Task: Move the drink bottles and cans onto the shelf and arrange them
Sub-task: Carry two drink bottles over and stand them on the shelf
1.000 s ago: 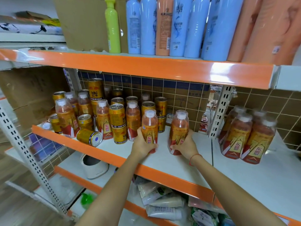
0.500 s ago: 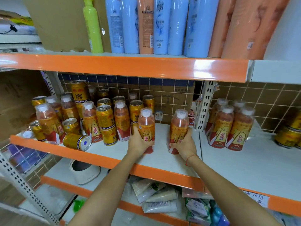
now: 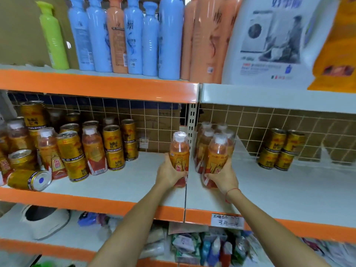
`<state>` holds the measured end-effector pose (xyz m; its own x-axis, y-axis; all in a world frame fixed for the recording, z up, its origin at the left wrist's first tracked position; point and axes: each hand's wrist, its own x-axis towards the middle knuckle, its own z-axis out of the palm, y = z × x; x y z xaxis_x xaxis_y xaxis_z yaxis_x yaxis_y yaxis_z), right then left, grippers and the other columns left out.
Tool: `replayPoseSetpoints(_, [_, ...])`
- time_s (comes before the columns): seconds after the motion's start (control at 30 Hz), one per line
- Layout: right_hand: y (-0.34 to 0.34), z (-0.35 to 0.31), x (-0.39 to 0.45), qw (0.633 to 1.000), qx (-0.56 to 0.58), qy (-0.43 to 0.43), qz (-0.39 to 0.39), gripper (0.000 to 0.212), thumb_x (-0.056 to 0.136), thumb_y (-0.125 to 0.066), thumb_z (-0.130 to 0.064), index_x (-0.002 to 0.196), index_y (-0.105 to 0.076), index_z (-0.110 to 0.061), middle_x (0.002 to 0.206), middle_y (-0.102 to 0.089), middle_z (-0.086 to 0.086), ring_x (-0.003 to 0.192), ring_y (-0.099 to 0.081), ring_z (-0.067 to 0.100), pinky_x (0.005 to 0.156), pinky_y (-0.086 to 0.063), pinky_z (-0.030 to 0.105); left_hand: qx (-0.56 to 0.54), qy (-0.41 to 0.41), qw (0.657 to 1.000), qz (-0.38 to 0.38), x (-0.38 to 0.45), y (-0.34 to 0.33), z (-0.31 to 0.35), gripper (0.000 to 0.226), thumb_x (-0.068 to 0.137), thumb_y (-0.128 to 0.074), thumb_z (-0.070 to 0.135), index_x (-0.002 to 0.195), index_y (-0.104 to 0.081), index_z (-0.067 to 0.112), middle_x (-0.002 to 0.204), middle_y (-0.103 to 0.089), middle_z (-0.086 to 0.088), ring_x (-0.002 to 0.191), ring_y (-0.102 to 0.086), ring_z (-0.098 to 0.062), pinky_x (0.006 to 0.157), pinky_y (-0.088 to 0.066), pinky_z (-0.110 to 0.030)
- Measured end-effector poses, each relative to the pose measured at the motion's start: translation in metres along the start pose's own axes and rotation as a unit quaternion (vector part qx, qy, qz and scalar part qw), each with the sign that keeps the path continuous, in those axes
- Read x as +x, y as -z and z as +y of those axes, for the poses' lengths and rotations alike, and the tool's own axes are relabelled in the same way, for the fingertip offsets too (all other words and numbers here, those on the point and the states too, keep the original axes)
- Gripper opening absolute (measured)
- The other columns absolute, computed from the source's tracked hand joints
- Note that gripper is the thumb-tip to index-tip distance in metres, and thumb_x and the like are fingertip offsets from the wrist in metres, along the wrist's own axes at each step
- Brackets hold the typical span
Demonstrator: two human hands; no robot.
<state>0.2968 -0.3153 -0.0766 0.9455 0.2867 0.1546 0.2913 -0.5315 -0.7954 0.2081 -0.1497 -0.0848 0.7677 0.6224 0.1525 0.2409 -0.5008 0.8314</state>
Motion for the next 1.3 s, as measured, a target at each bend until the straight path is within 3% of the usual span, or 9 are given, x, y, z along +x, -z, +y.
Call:
replayPoseSetpoints(0.23, [0.034, 0.039, 0.014, 1.000, -0.010, -0.005, 0.004, 0.084, 0.066, -0.081, -0.027, 0.130, -0.027, -0.024, 0.120, -0.056, 0.008, 0.107, -0.056, 0.030, 0.089, -0.049, 0.046, -0.008, -0.022, 0.999, -0.024, -0.006, -0.052, 0.030, 0.085, 0.067, -0.084, 0.029, 0.133, -0.033, 0.022, 0.117, -0.062, -0.004, 0.106, -0.060, -0.024, 0.090, -0.050, -0.036])
replayPoseSetpoints(0.4, [0.033, 0.053, 0.020, 1.000, -0.003, -0.002, 0.003, 0.080, 0.068, -0.080, -0.026, 0.129, -0.028, -0.022, 0.120, -0.056, 0.008, 0.106, -0.056, 0.030, 0.087, -0.049, 0.043, -0.013, -0.009, 1.000, -0.020, -0.006, -0.073, 0.038, 0.078, 0.065, -0.085, 0.030, 0.124, -0.036, 0.020, 0.116, -0.062, -0.005, 0.106, -0.061, -0.025, 0.092, -0.050, -0.038])
replayPoseSetpoints(0.77, [0.029, 0.062, 0.022, 1.000, 0.005, 0.026, -0.003, 0.080, 0.071, -0.079, -0.032, 0.130, -0.026, -0.023, 0.123, -0.055, 0.006, 0.107, -0.058, 0.029, 0.089, -0.049, 0.043, -0.017, -0.008, 1.000, -0.003, -0.001, -0.094, 0.038, 0.081, 0.065, -0.084, 0.032, 0.127, -0.034, 0.021, 0.117, -0.061, -0.005, 0.106, -0.061, -0.025, 0.094, -0.050, -0.042])
replayPoseSetpoints(0.9, [0.029, 0.064, 0.025, 0.999, 0.015, 0.044, -0.028, 0.085, 0.069, -0.080, -0.032, 0.133, -0.024, -0.023, 0.125, -0.054, 0.006, 0.110, -0.057, 0.027, 0.091, -0.049, 0.044, -0.033, -0.013, 0.999, -0.031, 0.001, -0.091, 0.037, 0.085, 0.067, -0.085, 0.027, 0.132, -0.030, 0.020, 0.121, -0.059, -0.006, 0.110, -0.059, -0.024, 0.096, -0.049, -0.040])
replayPoseSetpoints(1.07, [0.040, 0.076, 0.029, 0.993, 0.019, 0.053, -0.108, 0.088, 0.068, -0.082, -0.016, 0.136, -0.026, -0.018, 0.128, -0.054, 0.005, 0.114, -0.056, 0.023, 0.094, -0.047, 0.035, -0.060, -0.006, 0.987, -0.149, 0.000, -0.078, 0.028, 0.104, 0.068, -0.084, 0.014, 0.145, -0.015, 0.018, 0.127, -0.055, -0.003, 0.117, -0.055, -0.019, 0.098, -0.044, -0.030])
replayPoseSetpoints(1.17, [0.039, 0.081, 0.028, 0.992, -0.003, 0.051, -0.118, 0.081, 0.070, -0.080, -0.017, 0.133, -0.029, -0.016, 0.125, -0.057, 0.005, 0.111, -0.057, 0.023, 0.090, -0.047, 0.031, -0.060, 0.002, 0.986, -0.156, -0.001, -0.079, 0.018, 0.097, 0.072, -0.081, 0.010, 0.145, -0.019, 0.016, 0.130, -0.054, -0.004, 0.121, -0.053, -0.021, 0.099, -0.043, -0.030])
replayPoseSetpoints(1.3, [0.030, 0.082, 0.026, 0.995, -0.021, 0.056, -0.080, 0.075, 0.074, -0.077, -0.017, 0.133, -0.030, -0.017, 0.121, -0.061, 0.006, 0.107, -0.060, 0.025, 0.090, -0.050, 0.037, -0.073, 0.007, 0.989, -0.129, -0.003, -0.084, 0.015, 0.084, 0.077, -0.077, 0.010, 0.143, -0.027, 0.015, 0.133, -0.053, -0.004, 0.124, -0.050, -0.021, 0.099, -0.041, -0.028])
